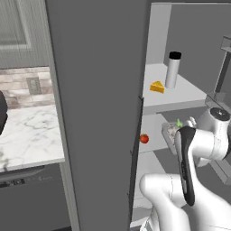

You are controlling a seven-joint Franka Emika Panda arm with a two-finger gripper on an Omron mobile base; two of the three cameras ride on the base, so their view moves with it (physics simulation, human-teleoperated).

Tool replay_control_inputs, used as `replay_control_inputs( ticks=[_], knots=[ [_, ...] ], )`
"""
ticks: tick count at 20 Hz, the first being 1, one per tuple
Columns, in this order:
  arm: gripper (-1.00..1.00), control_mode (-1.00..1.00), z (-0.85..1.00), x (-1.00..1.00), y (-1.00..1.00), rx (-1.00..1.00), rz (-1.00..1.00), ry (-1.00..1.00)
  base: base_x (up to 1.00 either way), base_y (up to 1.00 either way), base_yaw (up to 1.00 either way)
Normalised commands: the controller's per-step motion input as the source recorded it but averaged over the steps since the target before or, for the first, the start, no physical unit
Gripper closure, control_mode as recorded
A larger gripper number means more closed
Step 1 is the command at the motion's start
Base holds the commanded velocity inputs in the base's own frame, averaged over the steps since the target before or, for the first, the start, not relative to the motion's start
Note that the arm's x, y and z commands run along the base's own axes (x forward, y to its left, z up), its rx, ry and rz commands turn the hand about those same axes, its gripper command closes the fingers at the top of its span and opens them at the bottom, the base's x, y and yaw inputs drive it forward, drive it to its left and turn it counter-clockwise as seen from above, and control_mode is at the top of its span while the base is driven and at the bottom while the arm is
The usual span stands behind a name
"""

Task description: Place the tupperware on the second highest shelf of the fridge. Make space for the tupperware among the existing items by rearranging them on the shelves if needed. Close the fridge door when finished.

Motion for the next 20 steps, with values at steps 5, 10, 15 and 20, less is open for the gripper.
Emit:
replay_control_inputs(
  ticks=[5,10,15,20],
  knots=[
    [1.0,-1.0,-0.19,0.47,-0.24,0.0,0.0,0.0,0.0,0.0,0.0],
    [1.0,-1.0,-0.27,0.32,-0.22,0.0,0.0,0.0,0.0,0.0,0.0],
    [1.0,-1.0,-0.32,0.4,-0.03,0.0,0.0,-0.02,0.0,0.0,0.0],
    [1.0,-1.0,-0.28,0.41,-0.05,0.0,0.0,-0.03,0.0,0.0,0.0]
  ],
)
